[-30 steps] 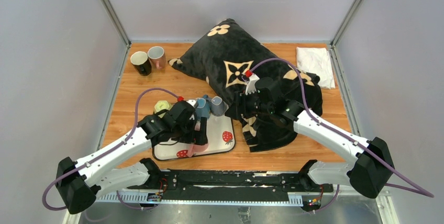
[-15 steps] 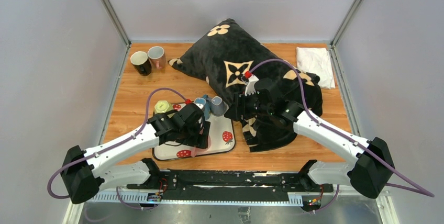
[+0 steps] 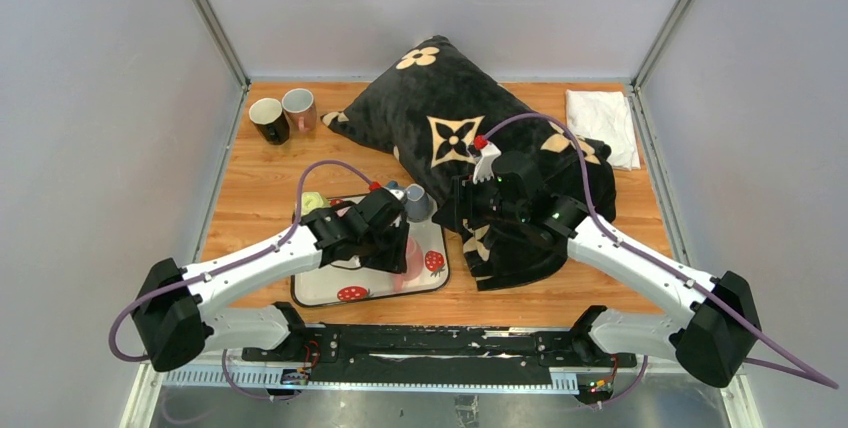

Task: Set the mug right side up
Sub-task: Move the cup to the tray.

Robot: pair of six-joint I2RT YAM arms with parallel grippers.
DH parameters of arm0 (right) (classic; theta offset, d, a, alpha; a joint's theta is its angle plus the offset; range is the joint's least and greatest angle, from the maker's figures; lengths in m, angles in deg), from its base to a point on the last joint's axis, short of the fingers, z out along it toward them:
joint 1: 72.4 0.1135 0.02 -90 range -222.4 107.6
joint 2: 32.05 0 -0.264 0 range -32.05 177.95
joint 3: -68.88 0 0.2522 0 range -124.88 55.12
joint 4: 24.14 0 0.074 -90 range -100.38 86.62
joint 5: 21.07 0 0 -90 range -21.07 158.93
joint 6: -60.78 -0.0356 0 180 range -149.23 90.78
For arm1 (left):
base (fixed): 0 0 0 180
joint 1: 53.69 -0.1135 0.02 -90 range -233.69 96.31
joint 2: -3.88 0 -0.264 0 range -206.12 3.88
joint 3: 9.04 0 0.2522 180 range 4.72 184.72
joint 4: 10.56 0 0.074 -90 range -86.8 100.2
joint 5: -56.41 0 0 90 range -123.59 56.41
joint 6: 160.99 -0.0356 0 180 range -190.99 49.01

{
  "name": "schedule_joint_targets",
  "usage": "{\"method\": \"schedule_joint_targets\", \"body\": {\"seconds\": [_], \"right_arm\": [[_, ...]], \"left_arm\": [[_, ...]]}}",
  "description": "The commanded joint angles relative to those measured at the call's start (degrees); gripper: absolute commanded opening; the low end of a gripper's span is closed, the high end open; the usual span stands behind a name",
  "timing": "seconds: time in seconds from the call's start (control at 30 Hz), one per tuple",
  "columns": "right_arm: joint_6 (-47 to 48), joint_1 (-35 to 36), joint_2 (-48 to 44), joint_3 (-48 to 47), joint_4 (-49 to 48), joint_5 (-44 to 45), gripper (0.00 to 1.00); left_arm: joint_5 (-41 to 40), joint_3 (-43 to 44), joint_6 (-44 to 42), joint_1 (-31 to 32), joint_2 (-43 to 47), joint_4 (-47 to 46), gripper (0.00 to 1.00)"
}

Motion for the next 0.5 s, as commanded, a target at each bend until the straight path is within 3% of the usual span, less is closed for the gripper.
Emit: {"method": "schedule_joint_targets", "body": {"seconds": [0.0,0.17,0.27,0.47], "right_arm": [[0.82,0.77,-1.87,0.79,0.90,2.09,0.59],[1.04,0.77,-2.21,0.79,1.30,2.71,0.59],[1.03,0.77,-2.22,0.75,1.52,2.95,0.59],[1.06,0.77,-2.57,0.39,2.52,4.79,0.59]], "left_arm": [[1.42,2.28,0.58,0.55,-1.98,-4.85,0.46],[1.40,2.90,1.12,0.52,-3.57,-7.51,0.36],[1.46,4.07,0.64,0.52,-4.96,-8.20,0.36],[0.41,7.35,-1.03,0.52,-5.96,-8.71,0.48]]}}
